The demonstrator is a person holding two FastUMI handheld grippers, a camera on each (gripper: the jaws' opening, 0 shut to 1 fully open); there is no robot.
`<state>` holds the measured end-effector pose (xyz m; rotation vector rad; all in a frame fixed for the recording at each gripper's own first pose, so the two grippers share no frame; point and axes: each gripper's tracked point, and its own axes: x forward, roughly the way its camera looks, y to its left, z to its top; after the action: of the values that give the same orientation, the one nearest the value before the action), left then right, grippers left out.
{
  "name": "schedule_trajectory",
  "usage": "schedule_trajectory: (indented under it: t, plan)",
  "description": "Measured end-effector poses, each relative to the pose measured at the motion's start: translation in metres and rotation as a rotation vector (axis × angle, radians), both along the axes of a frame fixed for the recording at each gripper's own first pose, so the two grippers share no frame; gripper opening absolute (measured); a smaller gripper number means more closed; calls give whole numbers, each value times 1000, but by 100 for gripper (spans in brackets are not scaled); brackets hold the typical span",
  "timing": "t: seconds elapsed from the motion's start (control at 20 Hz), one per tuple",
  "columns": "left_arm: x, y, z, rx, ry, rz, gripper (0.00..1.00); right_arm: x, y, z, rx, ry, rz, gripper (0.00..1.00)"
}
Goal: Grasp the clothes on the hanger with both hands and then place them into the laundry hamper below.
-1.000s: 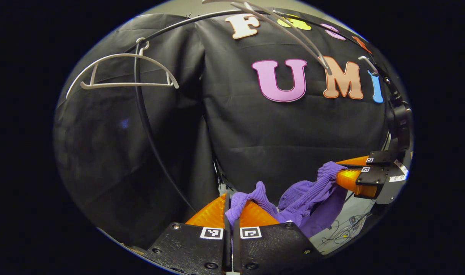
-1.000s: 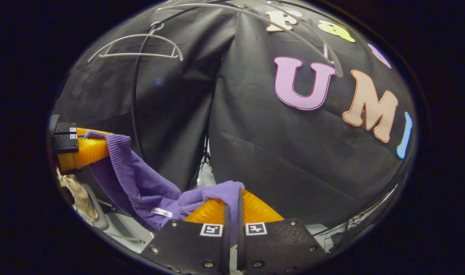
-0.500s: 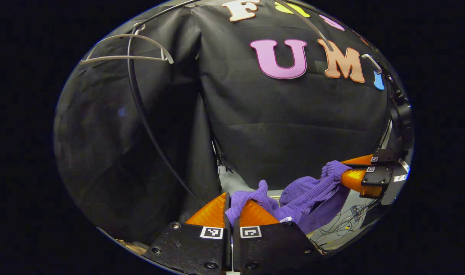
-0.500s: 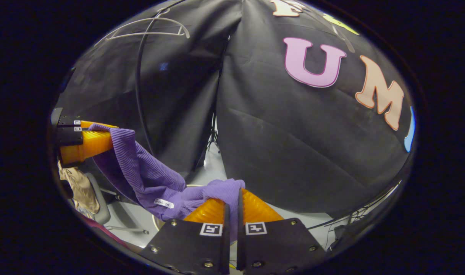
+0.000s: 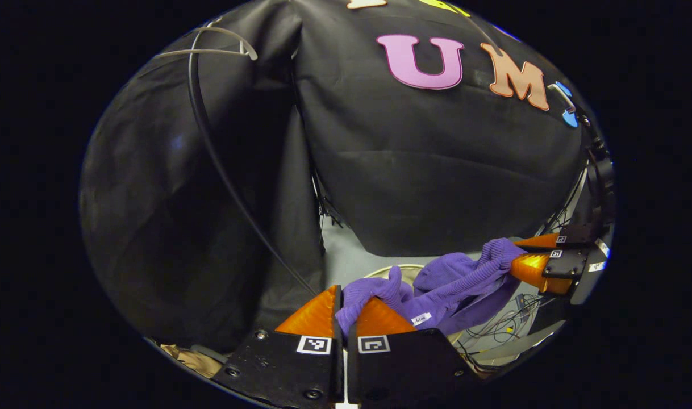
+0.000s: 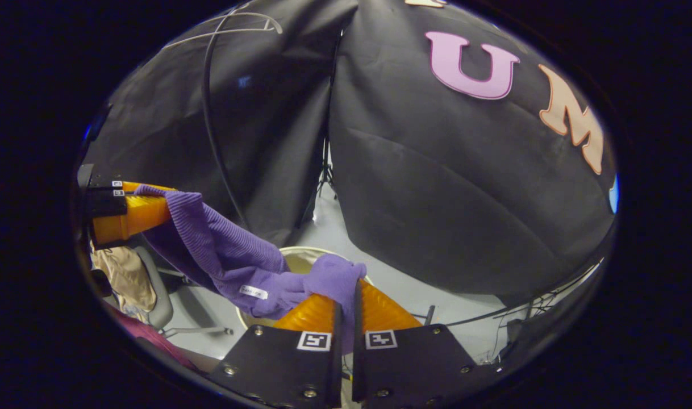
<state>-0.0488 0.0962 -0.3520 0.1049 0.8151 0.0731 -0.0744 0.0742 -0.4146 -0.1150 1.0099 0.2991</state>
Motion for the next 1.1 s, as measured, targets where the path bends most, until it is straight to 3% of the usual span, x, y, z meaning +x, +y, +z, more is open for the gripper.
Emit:
schedule_trajectory:
  t: [0.05,0.35,0.65,0.75,0.8,1.1]
  plan:
    - [-3,-1,-4,-7,16,4,5,-3,0,-5,-1,15,-1,8]
    - [-18,-5,-30,-35,115,28,3,-28,-7,-22,-16,112,-6,8]
    - [-29,-12,-49,-75,200,49,7,-21,-11,-17,-18,101,-19,8]
    - [-27,-5,-47,-42,190,53,9,-22,-14,-17,-20,102,-17,8]
    - [-25,-4,-47,-40,181,56,5,-23,-13,-18,-21,103,-16,8]
    - [-22,-11,-38,-68,134,49,3,-12,-21,-6,-19,63,-36,8]
